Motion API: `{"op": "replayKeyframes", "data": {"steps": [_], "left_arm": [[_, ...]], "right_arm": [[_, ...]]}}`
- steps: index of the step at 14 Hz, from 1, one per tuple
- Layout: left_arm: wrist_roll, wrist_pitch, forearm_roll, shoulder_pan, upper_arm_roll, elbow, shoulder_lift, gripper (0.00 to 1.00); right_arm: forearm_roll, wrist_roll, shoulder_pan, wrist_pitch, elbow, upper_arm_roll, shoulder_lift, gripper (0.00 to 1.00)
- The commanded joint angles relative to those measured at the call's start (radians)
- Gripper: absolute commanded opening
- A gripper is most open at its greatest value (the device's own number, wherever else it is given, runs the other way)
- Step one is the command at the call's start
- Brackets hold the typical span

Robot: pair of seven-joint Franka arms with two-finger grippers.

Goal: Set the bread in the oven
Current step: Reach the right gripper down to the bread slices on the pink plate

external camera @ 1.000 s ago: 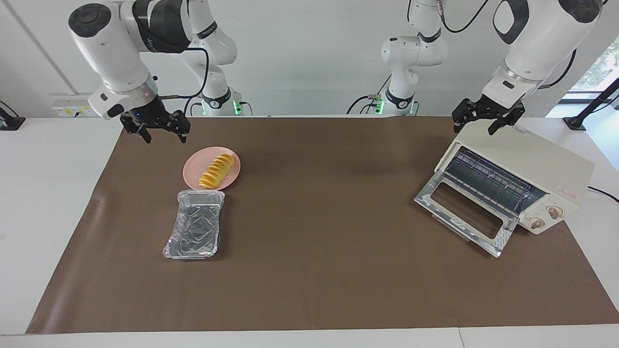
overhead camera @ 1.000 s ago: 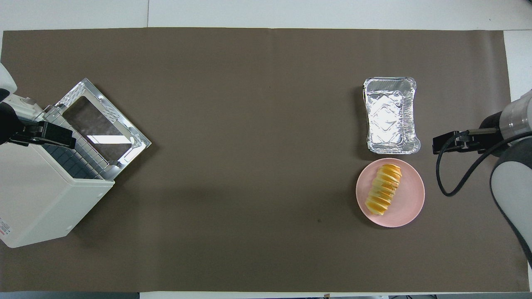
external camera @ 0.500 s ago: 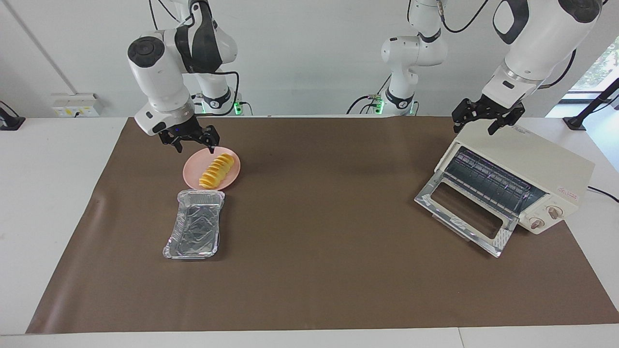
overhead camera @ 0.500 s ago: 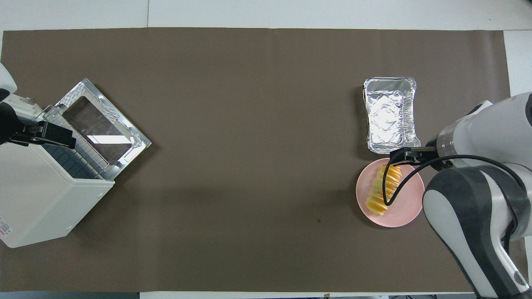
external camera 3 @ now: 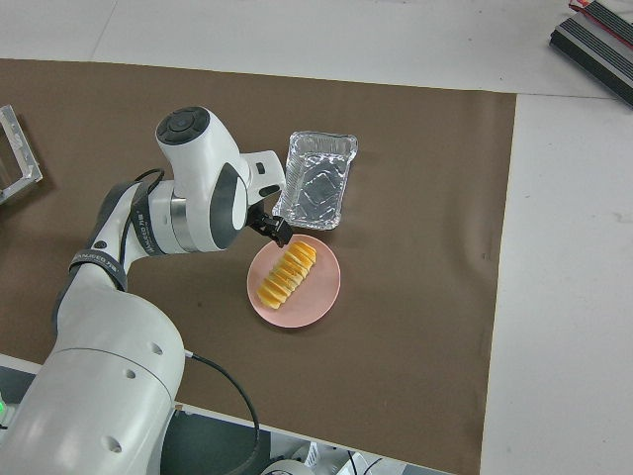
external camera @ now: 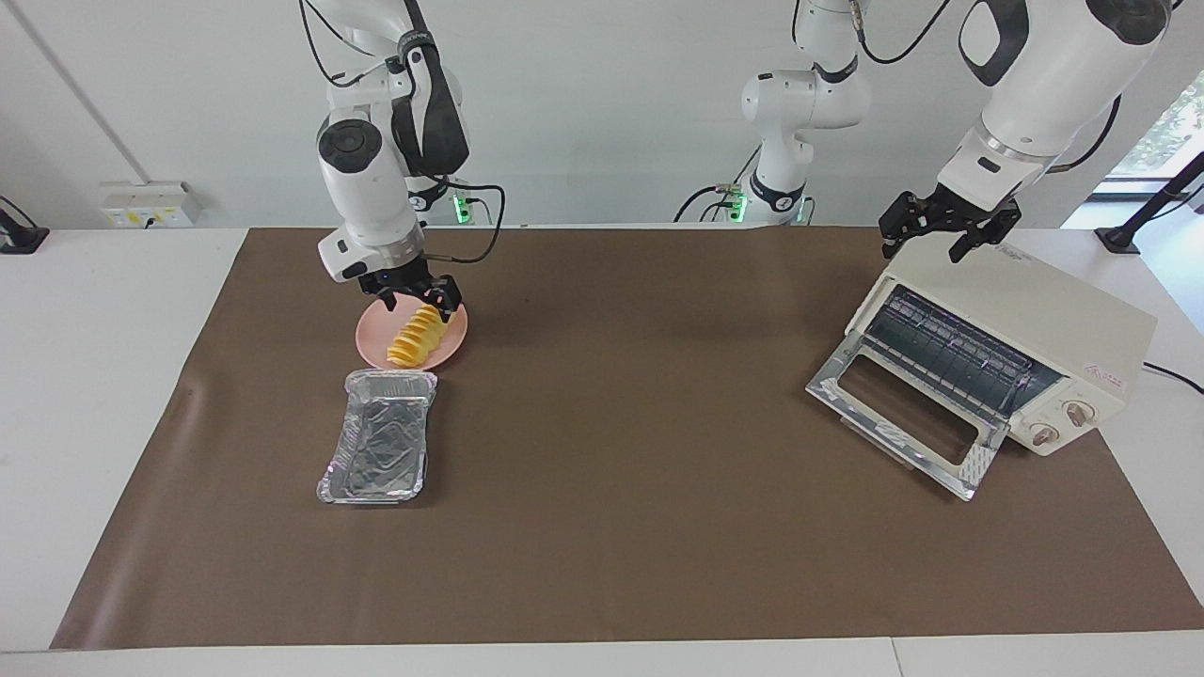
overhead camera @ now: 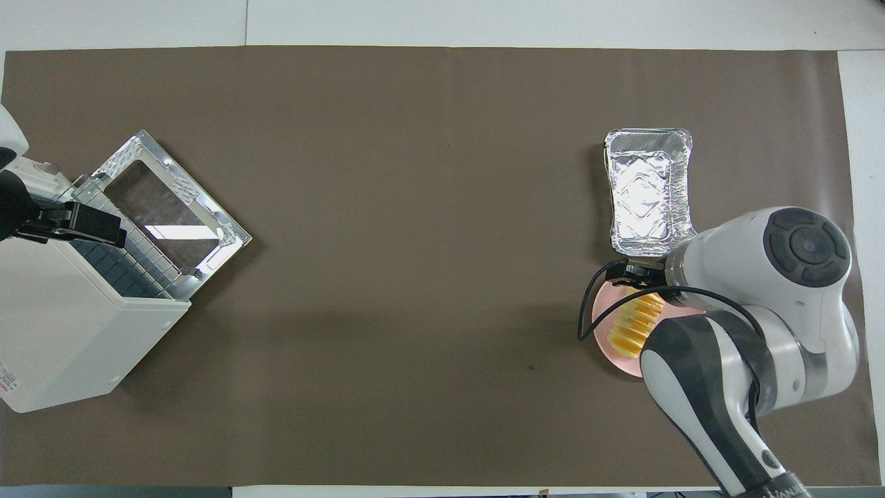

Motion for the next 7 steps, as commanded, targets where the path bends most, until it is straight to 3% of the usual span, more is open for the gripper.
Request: {"op": "replayKeyframes", "data": {"steps": [1,7], "left_arm": [[0.007,0.007,0.001,0.007,-0.003,-0.011,-0.016,1.00],[0.007,0.007,0.001,0.007,-0.003,-0.011,-0.016,1.00]], "right_arm": [[0.001,0.056,-0.015,0.139,-0.114,0.001,-0.008,1.00],[0.001,0.073,-0.073,0.246,-0.218,0.001,0.002,1.00]]}}
